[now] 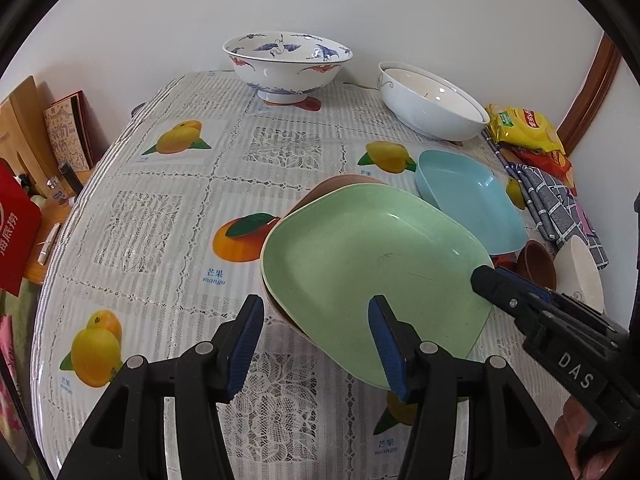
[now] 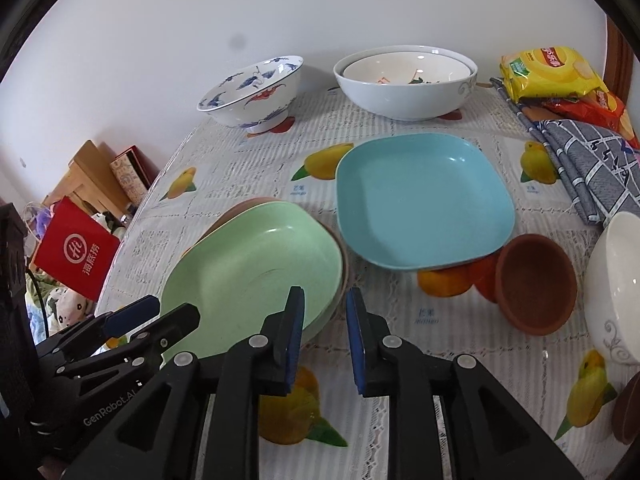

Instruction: Organize plates and bowls

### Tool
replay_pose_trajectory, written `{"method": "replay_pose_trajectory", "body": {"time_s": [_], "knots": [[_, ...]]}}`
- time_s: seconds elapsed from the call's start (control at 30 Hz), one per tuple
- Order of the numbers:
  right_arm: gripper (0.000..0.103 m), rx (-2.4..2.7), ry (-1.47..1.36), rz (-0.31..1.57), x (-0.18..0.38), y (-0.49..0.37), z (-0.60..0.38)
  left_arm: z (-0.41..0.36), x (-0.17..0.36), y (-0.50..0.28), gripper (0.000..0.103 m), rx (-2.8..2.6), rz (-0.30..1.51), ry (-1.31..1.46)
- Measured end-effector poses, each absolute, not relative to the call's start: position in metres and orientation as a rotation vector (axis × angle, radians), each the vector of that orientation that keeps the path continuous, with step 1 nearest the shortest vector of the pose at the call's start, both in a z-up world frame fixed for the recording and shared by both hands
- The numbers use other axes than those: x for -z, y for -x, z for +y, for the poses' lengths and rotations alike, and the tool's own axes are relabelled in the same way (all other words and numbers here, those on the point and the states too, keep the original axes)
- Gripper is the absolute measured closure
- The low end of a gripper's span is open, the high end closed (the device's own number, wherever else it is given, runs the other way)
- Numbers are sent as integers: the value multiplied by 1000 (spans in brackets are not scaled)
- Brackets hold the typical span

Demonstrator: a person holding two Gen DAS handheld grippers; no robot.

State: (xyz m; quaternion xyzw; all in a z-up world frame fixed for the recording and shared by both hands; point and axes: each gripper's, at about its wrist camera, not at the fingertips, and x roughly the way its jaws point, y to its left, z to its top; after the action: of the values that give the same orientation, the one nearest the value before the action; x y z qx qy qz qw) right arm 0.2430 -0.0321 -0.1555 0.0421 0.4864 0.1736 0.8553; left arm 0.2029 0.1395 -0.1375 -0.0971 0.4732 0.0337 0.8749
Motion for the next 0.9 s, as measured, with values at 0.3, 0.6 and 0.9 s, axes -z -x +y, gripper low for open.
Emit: {"method": "replay_pose_trajectory", "body": {"time_s": [0.3, 0.6, 0.9], "knots": [[89, -358, -94, 1027, 173, -256, -27, 143, 143, -210, 51, -79, 998, 206], [95, -331, -67, 1016, 174, -273, -30, 144, 146, -220, 51, -80, 1001, 204], [71, -256, -65, 965, 152, -275, -71, 136, 124, -225, 49, -105, 958, 178]]}}
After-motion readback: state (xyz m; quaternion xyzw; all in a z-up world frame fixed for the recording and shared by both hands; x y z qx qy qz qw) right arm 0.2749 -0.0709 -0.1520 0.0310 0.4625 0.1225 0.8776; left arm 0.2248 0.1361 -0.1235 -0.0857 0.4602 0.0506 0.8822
